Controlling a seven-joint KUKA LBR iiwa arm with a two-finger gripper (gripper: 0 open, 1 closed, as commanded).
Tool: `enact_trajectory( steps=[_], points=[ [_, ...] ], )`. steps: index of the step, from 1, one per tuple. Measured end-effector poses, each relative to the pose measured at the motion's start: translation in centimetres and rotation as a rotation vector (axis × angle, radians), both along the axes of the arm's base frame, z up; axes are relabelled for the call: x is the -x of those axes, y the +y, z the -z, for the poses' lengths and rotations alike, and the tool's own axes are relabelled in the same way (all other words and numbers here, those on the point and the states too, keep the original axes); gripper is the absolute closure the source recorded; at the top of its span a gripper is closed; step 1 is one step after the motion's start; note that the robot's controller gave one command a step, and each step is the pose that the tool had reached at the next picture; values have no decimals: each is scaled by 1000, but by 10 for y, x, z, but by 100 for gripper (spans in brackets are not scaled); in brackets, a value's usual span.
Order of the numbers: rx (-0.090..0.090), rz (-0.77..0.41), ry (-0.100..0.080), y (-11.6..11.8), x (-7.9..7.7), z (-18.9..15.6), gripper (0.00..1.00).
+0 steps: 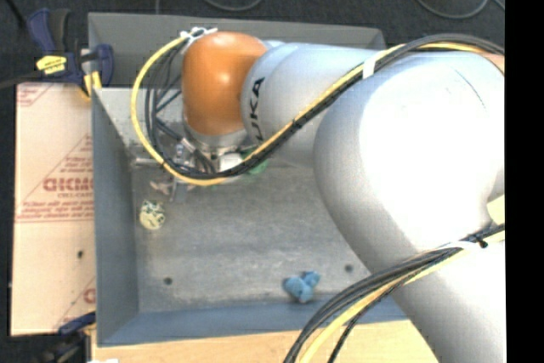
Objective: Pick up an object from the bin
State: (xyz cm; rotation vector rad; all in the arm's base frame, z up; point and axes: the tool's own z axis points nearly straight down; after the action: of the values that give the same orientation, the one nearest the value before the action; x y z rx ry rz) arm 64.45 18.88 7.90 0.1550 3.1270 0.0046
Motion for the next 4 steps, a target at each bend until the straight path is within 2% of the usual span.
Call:
enact_trajectory(
  steps=[2, 3, 4],
  points=[
    [0, 0, 3, 0, 1, -3, 100],
    [2, 0, 10, -1, 3, -19, 100],
    [0, 1, 3, -1, 1, -40, 100]
  ],
)
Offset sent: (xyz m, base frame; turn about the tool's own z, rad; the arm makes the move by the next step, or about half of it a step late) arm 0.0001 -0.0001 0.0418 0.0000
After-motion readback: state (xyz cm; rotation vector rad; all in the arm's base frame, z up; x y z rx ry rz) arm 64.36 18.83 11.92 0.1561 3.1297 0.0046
